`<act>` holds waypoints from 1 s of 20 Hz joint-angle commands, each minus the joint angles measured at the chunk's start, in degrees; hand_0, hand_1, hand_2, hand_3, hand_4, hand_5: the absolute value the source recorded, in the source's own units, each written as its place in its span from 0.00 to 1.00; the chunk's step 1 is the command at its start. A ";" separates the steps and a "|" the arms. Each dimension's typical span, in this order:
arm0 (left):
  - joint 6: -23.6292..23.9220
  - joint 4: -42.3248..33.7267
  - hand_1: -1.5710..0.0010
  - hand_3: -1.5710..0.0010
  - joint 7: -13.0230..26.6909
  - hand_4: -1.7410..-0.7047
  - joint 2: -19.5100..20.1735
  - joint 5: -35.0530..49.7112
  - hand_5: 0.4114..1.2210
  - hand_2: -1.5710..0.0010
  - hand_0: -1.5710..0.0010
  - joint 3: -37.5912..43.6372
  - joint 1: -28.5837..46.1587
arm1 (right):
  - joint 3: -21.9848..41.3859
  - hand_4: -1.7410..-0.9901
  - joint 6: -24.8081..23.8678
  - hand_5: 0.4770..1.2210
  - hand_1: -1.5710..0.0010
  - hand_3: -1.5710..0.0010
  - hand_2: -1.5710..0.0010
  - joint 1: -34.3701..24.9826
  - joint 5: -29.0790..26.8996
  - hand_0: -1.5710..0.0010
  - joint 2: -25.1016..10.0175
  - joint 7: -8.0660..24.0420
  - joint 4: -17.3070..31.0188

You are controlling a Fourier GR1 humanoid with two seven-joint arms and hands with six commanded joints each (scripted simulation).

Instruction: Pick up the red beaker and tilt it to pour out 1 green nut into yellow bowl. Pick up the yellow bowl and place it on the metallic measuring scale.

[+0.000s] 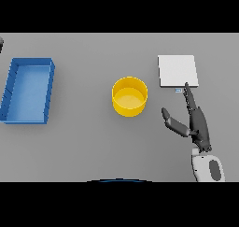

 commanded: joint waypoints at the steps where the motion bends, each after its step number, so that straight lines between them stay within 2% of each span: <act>1: 1.93 -3.74 0.00 0.08 2.69 0.00 1.03 1.99 1.00 0.00 0.00 0.62 3.45 | 0.09 0.71 0.31 0.19 1.00 1.00 1.00 0.39 0.11 1.00 -0.60 -0.81 -0.87; 5: 9.20 -18.93 0.00 0.08 12.41 0.00 4.83 7.41 1.00 0.00 0.00 0.33 16.89 | 0.80 0.71 0.43 0.24 1.00 1.00 1.00 0.65 1.05 1.00 -0.80 -0.25 -1.17; 7: 12.70 -24.92 0.00 0.08 14.09 0.00 6.07 9.31 1.00 0.00 0.00 -0.07 22.43 | 0.68 0.71 0.34 0.25 1.00 1.00 1.00 0.41 1.06 1.00 -0.73 0.66 -0.66; 9: 15.45 -29.28 0.00 0.08 16.35 0.00 7.05 10.51 1.00 0.00 0.00 -0.89 26.71 | 0.93 0.70 0.41 0.25 1.00 1.00 1.00 0.51 1.20 1.00 -0.70 0.13 -1.06; 13: 19.49 -33.56 0.00 0.04 18.65 0.00 7.71 12.41 1.00 0.00 0.00 -2.37 31.52 | 0.85 0.70 0.63 0.25 1.00 1.00 1.00 0.76 0.86 1.00 -0.85 -0.26 -1.46; 16: 21.06 -34.00 0.00 0.02 19.96 0.00 7.66 13.57 0.87 0.00 0.00 -3.88 32.82 | 1.20 0.71 0.37 0.25 1.00 1.00 1.00 1.36 1.57 1.00 -0.95 -0.11 -2.07; 18: 21.40 -33.54 0.00 0.01 20.06 0.00 8.03 14.17 0.69 0.00 0.00 -5.78 33.21 | 1.44 0.71 0.04 0.25 1.00 1.00 1.00 1.39 1.87 1.00 -0.48 -0.02 -1.84; 19: 20.72 -34.05 0.00 0.01 20.01 0.07 8.74 14.43 0.61 0.00 0.00 -6.94 33.45 | 1.51 0.72 -0.05 0.26 1.00 1.00 1.00 1.40 1.98 1.00 -0.48 -0.65 -2.00; 20: 19.12 -34.36 0.00 0.04 20.06 0.20 9.46 15.65 0.56 0.00 0.00 -7.82 33.44 | 1.19 0.72 -0.11 0.25 1.00 1.00 1.00 1.43 1.63 1.00 -0.49 -0.60 -1.90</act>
